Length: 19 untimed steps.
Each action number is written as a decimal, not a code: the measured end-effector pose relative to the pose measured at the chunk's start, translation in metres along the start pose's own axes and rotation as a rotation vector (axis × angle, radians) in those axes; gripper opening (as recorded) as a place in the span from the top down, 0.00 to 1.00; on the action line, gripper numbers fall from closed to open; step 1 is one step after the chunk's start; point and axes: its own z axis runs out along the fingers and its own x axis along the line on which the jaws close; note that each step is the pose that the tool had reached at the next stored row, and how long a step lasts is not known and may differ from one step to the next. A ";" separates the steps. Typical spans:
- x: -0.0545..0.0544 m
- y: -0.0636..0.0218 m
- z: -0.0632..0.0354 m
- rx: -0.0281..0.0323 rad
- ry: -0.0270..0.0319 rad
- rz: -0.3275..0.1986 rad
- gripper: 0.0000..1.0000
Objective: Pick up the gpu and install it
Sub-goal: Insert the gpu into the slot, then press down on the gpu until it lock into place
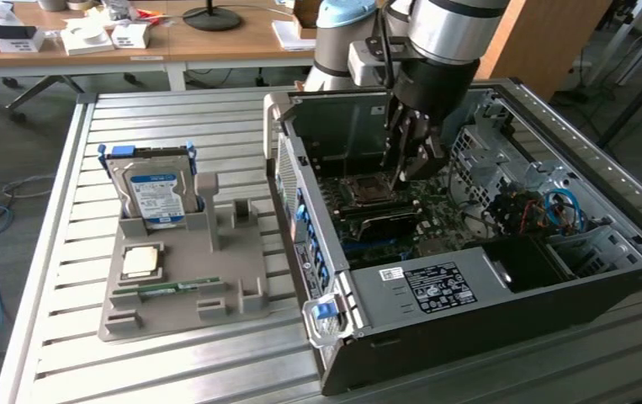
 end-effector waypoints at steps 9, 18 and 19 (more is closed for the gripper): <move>0.000 0.0000 -0.0001 0.0000 0.0001 0.000 0.53; 0.000 0.0000 0.0000 0.0000 0.0000 0.000 0.73; 0.000 0.0000 0.0000 -0.0001 0.0001 0.000 0.78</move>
